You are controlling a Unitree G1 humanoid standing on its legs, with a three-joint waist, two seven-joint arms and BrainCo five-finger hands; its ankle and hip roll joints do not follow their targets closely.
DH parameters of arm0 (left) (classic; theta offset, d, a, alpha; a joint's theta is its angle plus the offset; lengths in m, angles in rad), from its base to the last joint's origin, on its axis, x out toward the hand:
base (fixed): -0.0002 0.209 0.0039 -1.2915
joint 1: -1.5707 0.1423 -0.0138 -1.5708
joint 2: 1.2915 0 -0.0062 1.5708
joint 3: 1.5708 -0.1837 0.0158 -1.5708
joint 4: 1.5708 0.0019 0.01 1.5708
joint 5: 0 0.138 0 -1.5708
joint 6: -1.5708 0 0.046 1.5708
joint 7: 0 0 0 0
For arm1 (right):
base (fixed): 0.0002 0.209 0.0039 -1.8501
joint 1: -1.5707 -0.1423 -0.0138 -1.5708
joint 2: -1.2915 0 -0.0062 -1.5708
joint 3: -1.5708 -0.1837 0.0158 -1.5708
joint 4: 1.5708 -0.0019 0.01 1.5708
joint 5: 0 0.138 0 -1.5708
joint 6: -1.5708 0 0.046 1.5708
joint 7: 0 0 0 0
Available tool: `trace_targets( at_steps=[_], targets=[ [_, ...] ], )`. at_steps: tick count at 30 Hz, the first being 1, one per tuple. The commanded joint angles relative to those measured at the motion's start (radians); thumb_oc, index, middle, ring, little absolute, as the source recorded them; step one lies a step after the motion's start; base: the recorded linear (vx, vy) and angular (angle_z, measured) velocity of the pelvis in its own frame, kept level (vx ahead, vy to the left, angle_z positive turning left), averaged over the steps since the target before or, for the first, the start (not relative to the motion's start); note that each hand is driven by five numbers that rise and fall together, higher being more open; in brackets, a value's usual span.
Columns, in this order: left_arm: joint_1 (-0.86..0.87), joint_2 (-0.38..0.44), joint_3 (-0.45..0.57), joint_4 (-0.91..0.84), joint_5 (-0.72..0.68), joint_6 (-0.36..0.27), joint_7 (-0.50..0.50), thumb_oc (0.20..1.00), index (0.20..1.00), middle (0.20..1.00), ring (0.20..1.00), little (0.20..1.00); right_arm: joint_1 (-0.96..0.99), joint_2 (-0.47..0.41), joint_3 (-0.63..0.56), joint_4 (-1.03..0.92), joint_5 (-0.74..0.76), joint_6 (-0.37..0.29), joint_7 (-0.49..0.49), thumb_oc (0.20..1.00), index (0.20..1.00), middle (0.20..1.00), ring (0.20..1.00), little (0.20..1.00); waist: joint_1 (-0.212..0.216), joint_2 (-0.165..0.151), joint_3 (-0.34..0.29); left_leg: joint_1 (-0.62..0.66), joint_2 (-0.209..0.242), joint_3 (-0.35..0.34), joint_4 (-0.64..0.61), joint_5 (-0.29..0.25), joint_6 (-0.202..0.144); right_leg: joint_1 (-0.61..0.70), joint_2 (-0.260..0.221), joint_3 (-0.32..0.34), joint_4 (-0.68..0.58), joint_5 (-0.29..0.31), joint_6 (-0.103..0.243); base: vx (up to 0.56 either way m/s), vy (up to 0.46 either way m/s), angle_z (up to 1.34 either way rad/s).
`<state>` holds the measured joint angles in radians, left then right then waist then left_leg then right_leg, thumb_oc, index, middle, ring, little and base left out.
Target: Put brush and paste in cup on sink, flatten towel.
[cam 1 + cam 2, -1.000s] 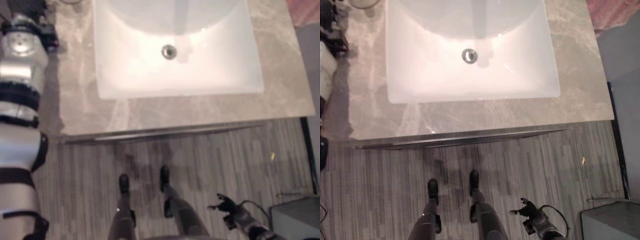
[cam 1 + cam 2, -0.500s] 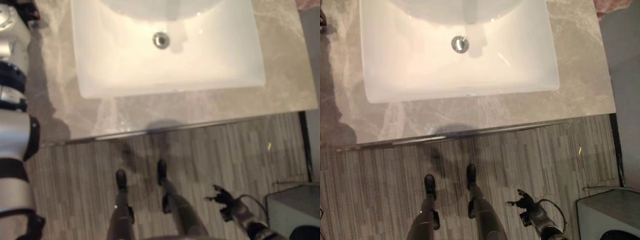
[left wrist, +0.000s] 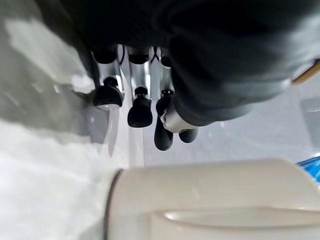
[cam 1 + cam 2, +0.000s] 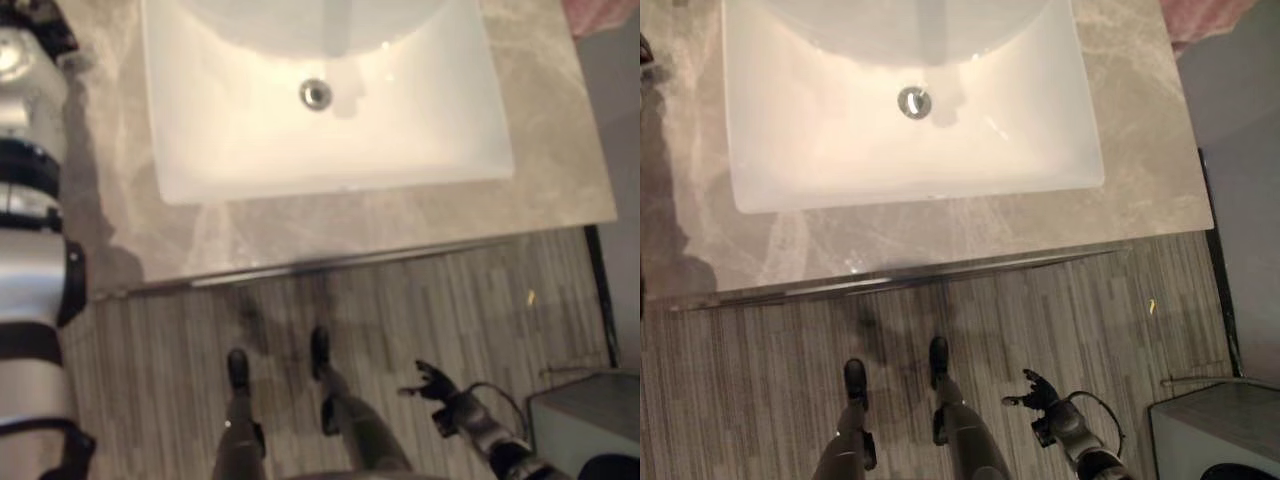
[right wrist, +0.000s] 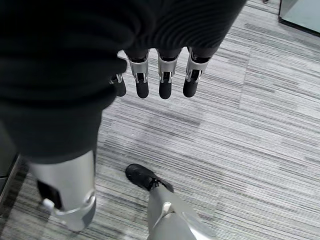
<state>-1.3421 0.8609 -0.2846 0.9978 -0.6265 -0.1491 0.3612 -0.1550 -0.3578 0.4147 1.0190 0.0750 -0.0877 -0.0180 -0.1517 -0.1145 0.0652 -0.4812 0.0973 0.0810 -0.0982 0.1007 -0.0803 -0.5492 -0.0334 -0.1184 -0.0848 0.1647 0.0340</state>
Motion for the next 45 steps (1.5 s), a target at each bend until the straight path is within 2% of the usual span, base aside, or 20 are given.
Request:
trace_targets(
  at_steps=[1,3,4,5,6,7,12,15,19,25,29,35,36,37,38,39,41,42,43,45],
  targets=[
    [0.129,-0.029,0.079,-0.091,0.095,-0.069,0.097,0.200,0.200,0.200,0.200,0.200,0.047,-0.026,-0.039,0.080,-0.056,0.006,-0.017,1.000,1.000,1.000,1.000,1.000,0.047,0.008,0.032,0.069,0.007,-0.095,0.011,-0.088,0.031,0.145,-0.042,-0.095,-0.003,-0.121,0.108,-0.04,-0.061,0.12],
    [0.360,-0.096,0.211,-0.325,0.144,-0.103,0.134,0.200,0.200,0.200,0.200,0.200,0.058,-0.018,-0.074,0.112,-0.078,0.016,-0.034,1.000,1.000,1.000,1.000,1.000,0.092,0.030,0.051,0.129,0.006,-0.107,0.011,-0.096,0.024,0.233,-0.054,-0.148,-0.003,-0.151,0.098,-0.04,-0.040,0.27],
    [0.364,-0.097,0.214,-0.329,0.146,-0.102,0.135,0.200,0.200,0.200,0.200,0.200,0.058,-0.020,-0.073,0.112,-0.078,0.016,-0.034,1.000,1.000,1.000,1.000,1.000,0.088,0.031,0.048,0.124,0.004,-0.109,0.011,-0.092,0.025,0.230,-0.056,-0.149,-0.003,-0.149,0.098,-0.04,-0.018,0.56],
    [0.495,-0.149,0.279,-0.464,0.197,-0.108,0.137,0.805,0.805,0.805,0.805,0.805,0.072,-0.015,-0.087,0.122,-0.099,0.019,-0.030,1.000,1.000,1.000,1.000,1.000,0.106,0.040,0.044,0.156,0.001,-0.121,0.011,-0.095,0.023,0.276,-0.062,-0.181,-0.003,-0.166,0.091,-0.03,-0.010,0.62],
    [0.497,-0.150,0.281,-0.467,0.198,-0.107,0.138,0.947,0.947,0.947,0.947,0.947,0.072,-0.016,-0.087,0.122,-0.099,0.019,-0.030,1.000,1.000,1.000,1.000,1.000,0.105,0.041,0.045,0.158,0.001,-0.122,0.011,-0.095,0.023,0.279,-0.062,-0.183,-0.003,-0.166,0.091,-0.05,-0.028,0.88],
    [0.665,-0.209,0.357,-0.622,0.277,-0.113,0.143,1.000,1.000,1.000,1.000,1.000,0.071,-0.005,-0.108,0.142,-0.113,0.021,-0.028,1.000,1.000,1.000,1.000,1.000,0.136,0.049,0.050,0.201,-0.001,-0.134,0.011,-0.099,0.018,0.338,-0.067,-0.212,-0.003,-0.184,0.084,-0.04,-0.014,0.67],
    [1.023,-0.340,0.521,-0.934,0.389,-0.135,0.105,1.000,1.000,1.000,1.000,1.000,0.069,0.012,-0.132,0.159,-0.130,0.017,-0.024,1.000,1.000,1.000,1.000,1.000,0.171,0.063,0.027,0.286,-0.013,-0.165,0.011,-0.116,0.029,0.440,-0.063,-0.235,-0.003,-0.214,0.066,-0.03,0.001,0.37],
    [1.247,-0.416,0.562,-1.102,0.381,-0.154,0.011,1.000,1.000,1.000,1.000,1.000,0.068,0.016,-0.146,0.155,-0.136,0.001,-0.017,1.000,1.000,1.000,1.000,1.000,0.194,0.077,0.011,0.356,-0.005,-0.188,0.011,-0.120,0.036,0.496,-0.052,-0.242,0.064,-0.268,0.046,-0.06,-0.014,0.26],
    [1.409,-0.468,0.554,-1.190,0.297,-0.144,-0.117,1.000,1.000,1.000,1.000,1.000,0.092,0.000,-0.148,0.147,-0.177,-0.007,0.003,1.000,1.000,1.000,1.000,1.000,0.210,0.076,0.007,0.423,0.013,-0.203,0.011,-0.117,0.050,0.531,-0.037,-0.238,0.141,-0.325,0.025,-0.07,-0.094,0.22],
    [1.447,-0.490,0.516,-1.231,0.231,-0.135,-0.204,1.000,1.000,1.000,1.000,1.000,0.095,-0.027,-0.183,0.169,-0.174,-0.011,-0.011,1.000,1.000,1.000,1.000,1.000,0.213,0.076,0.023,0.424,0.030,-0.227,0.027,-0.102,0.049,0.517,-0.034,-0.268,0.234,-0.369,0.007,-0.06,-0.092,0.04],
    [1.468,-0.488,0.483,-1.226,0.188,-0.132,-0.255,1.000,1.000,1.000,1.000,1.000,0.098,-0.039,-0.218,0.166,-0.154,-0.014,-0.018,1.000,1.000,1.000,1.000,1.000,0.210,0.074,0.057,0.419,0.024,-0.213,0.132,-0.168,0.073,0.443,-0.065,-0.238,0.409,-0.412,0.017,-0.06,-0.022,-0.08],
    [1.450,-0.493,0.474,-1.226,0.155,-0.126,-0.272,1.000,1.000,1.000,1.000,1.000,0.104,-0.056,-0.194,0.177,-0.180,-0.010,-0.015,1.000,1.000,1.000,1.000,1.000,0.214,0.061,0.094,0.311,0.023,-0.224,0.326,-0.180,0.056,0.452,-0.040,-0.236,0.379,-0.441,-0.027,-0.07,-0.145,0.00],
    [1.446,-0.495,0.472,-1.229,0.149,-0.120,-0.272,1.000,1.000,1.000,1.000,1.000,0.108,-0.060,-0.192,0.183,-0.175,-0.010,-0.022,1.000,1.000,1.000,1.000,1.000,0.231,0.058,0.125,0.244,0.026,-0.256,0.449,-0.097,0.043,0.477,-0.005,-0.234,0.352,-0.438,-0.060,-0.07,-0.159,-0.03],
    [1.445,-0.495,0.472,-1.229,0.149,-0.120,-0.272,1.000,1.000,1.000,1.000,1.000,0.107,-0.060,-0.193,0.183,-0.175,-0.010,-0.022,1.000,1.000,1.000,1.000,1.000,0.228,0.059,0.123,0.237,0.025,-0.260,0.454,-0.096,0.043,0.474,-0.005,-0.237,0.352,-0.437,-0.060,-0.13,-0.263,0.03],
    [1.433,-0.487,0.471,-1.235,0.151,-0.122,-0.267,1.000,1.000,1.000,1.000,1.000,0.105,-0.066,-0.187,0.183,-0.175,-0.007,-0.025,1.000,1.000,1.000,1.000,1.000,0.225,0.058,0.144,0.169,0.005,-0.288,0.543,-0.061,0.051,0.482,0.015,-0.241,0.340,-0.435,-0.081,-0.08,-0.115,-0.05],
    [1.425,-0.489,0.467,-1.238,0.148,-0.125,-0.264,1.000,1.000,1.000,1.000,1.000,0.105,-0.070,-0.183,0.181,-0.176,-0.005,-0.028,1.000,1.000,1.000,1.000,1.000,0.222,0.060,0.146,0.153,-0.009,-0.291,0.532,-0.060,0.052,0.480,0.018,-0.246,0.337,-0.436,-0.086,-0.08,-0.105,0.19],
    [1.411,-0.481,0.466,-1.240,0.159,-0.127,-0.261,1.000,1.000,1.000,1.000,1.000,0.089,-0.082,-0.170,0.187,-0.181,-0.003,-0.027,1.000,1.000,1.000,1.000,1.000,0.233,0.059,0.144,0.141,-0.083,-0.319,0.413,-0.090,0.053,0.473,0.018,-0.240,0.330,-0.434,-0.078,-0.01,0.029,0.22],
    [1.410,-0.481,0.466,-1.240,0.159,-0.127,-0.261,1.000,1.000,1.000,1.000,1.000,0.088,-0.082,-0.170,0.187,-0.181,-0.003,-0.026,1.000,1.000,1.000,1.000,1.000,0.230,0.058,0.143,0.140,-0.085,-0.321,0.408,-0.085,0.054,0.470,0.016,-0.243,0.330,-0.434,-0.078,0.01,0.068,0.15],
    [1.430,-0.455,0.455,-1.235,0.196,-0.127,-0.273,1.000,1.000,1.000,1.000,1.000,0.079,-0.086,-0.153,0.194,-0.190,-0.008,-0.021,1.000,1.000,1.000,1.000,1.000,0.251,0.066,0.147,0.130,-0.127,-0.355,0.235,-0.011,0.049,0.466,0.034,-0.237,0.342,-0.431,-0.077,0.00,0.071,0.04],
    [1.439,-0.444,0.454,-1.243,0.200,-0.131,-0.282,1.000,1.000,1.000,1.000,1.000,0.075,-0.090,-0.146,0.200,-0.200,-0.009,-0.018,1.000,1.000,1.000,1.000,1.000,0.254,0.072,0.147,0.111,-0.139,-0.358,0.141,0.016,0.043,0.459,0.043,-0.241,0.348,-0.430,-0.074,0.02,0.076,-0.19]
  ],
)
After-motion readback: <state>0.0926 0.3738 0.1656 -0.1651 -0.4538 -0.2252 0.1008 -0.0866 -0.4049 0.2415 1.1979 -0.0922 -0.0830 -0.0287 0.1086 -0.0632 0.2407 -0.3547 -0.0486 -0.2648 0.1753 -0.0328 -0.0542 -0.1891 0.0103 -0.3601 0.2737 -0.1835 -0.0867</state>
